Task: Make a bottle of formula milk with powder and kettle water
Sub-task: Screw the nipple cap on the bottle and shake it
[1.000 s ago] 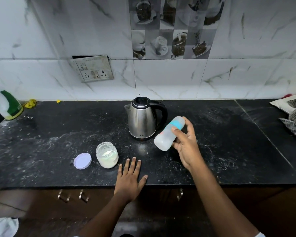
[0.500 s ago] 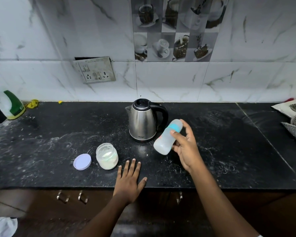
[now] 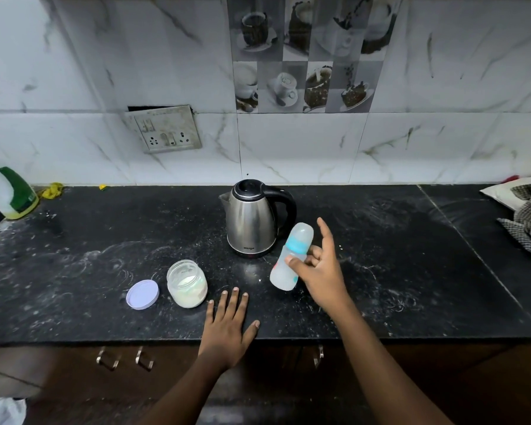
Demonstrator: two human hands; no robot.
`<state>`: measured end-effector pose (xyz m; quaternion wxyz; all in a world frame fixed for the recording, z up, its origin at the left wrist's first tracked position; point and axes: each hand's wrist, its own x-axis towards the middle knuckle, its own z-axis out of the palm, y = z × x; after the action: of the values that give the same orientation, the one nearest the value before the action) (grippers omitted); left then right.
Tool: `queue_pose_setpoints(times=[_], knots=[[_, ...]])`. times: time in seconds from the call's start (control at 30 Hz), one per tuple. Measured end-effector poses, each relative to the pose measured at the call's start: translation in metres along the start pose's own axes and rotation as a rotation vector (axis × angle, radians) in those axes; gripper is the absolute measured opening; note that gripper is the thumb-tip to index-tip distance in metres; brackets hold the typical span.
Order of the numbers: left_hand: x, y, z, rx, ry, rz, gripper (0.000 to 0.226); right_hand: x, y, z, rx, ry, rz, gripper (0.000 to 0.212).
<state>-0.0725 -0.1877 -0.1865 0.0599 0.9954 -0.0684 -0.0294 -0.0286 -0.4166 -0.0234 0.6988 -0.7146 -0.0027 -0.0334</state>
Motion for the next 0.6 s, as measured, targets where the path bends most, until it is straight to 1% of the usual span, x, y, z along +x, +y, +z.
queue_pose_setpoints(times=[0.1, 0.23, 0.4, 0.6], knots=[[0.000, 0.001, -0.002, -0.006, -0.016, -0.001, 0.072, -0.002, 0.014, 0.000, -0.151, 0.032, -0.053, 0.106], [-0.001, 0.001, -0.003, -0.008, -0.029, -0.001, 0.072, -0.002, 0.041, 0.002, -0.252, 0.077, -0.055, 0.108], [0.000, 0.001, -0.002, 0.001, -0.012, -0.001, 0.072, -0.002, 0.068, 0.007, -0.287, 0.060, -0.048, 0.104], [-0.001, 0.000, -0.003, -0.009, -0.040, 0.003, 0.073, -0.005, 0.086, 0.014, -0.319, 0.045, -0.025, 0.104]])
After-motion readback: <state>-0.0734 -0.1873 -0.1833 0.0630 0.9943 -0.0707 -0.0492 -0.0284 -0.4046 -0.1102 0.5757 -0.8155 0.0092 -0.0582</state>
